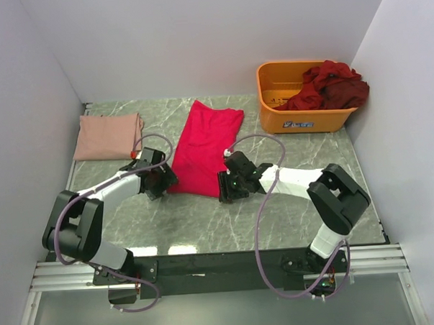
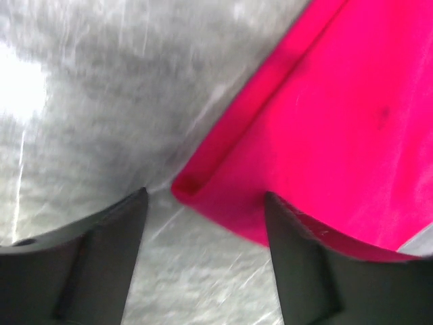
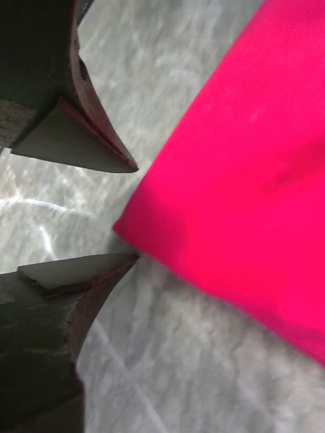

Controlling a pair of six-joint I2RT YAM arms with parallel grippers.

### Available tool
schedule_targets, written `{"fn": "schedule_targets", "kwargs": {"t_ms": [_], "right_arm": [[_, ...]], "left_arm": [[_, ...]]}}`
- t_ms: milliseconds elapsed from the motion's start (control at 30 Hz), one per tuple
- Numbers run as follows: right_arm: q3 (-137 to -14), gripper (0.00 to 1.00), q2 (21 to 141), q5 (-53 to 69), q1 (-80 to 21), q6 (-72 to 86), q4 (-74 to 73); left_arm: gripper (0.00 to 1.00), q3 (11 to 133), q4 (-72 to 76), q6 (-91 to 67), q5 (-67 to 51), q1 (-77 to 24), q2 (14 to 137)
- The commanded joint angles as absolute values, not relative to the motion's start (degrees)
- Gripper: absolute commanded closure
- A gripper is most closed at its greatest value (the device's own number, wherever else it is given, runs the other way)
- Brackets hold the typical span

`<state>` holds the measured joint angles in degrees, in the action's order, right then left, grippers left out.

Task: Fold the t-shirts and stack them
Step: Fold the tshirt

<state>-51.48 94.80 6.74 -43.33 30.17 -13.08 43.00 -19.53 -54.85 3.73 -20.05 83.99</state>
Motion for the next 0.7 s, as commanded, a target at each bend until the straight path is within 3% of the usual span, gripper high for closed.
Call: {"fn": "schedule_targets", "kwargs": {"t_ms": [0, 33, 167, 200, 233, 267, 300, 400, 667], "right_arm": [[-53.8, 0.42, 96.6, 4.3, -43.8, 30.2, -12.3], [-54.1, 0.43, 97.4, 3.8, -43.8, 30.2, -12.3], [-54.8, 0.5, 99.0, 2.4, -43.8, 29.5, -11.3], [-55.0, 0.62, 99.1, 1.9, -43.8, 29.4, -11.5], [-55.0, 0.67, 99.4, 1.8, -43.9, 29.2, -11.7], [-54.8, 0.71, 99.3, 2.0, -43.9, 28.8, -11.5], [-54.4, 0.86, 98.9, 2.3, -43.9, 28.8, -11.3], [-52.1, 0.97, 95.8, 3.9, -45.2, 28.0, -11.0], [-47.8, 1.0, 83.9, 5.8, -55.9, 32.3, -19.5]], "left_arm": [[0.3, 44.4, -16.1, -54.7, 4.7, -19.0, 87.0], [0.42, 44.5, -16.0, -54.3, 4.4, -19.0, 88.1], [0.7, 44.2, -14.8, -53.5, 3.5, -18.9, 90.2], [0.77, 44.0, -14.3, -53.2, 4.0, -19.0, 90.5], [0.99, 44.1, -14.5, -52.7, 6.0, -18.9, 91.0], [0.99, 44.6, -15.0, -52.3, 6.9, -18.9, 91.4], [0.99, 44.8, -15.6, -51.9, 7.6, -19.0, 91.6], [0.99, 42.5, -16.8, -52.4, 8.3, -19.2, 88.8], [0.99, 31.6, -31.5, -63.4, 14.6, -24.2, 62.9]]}}
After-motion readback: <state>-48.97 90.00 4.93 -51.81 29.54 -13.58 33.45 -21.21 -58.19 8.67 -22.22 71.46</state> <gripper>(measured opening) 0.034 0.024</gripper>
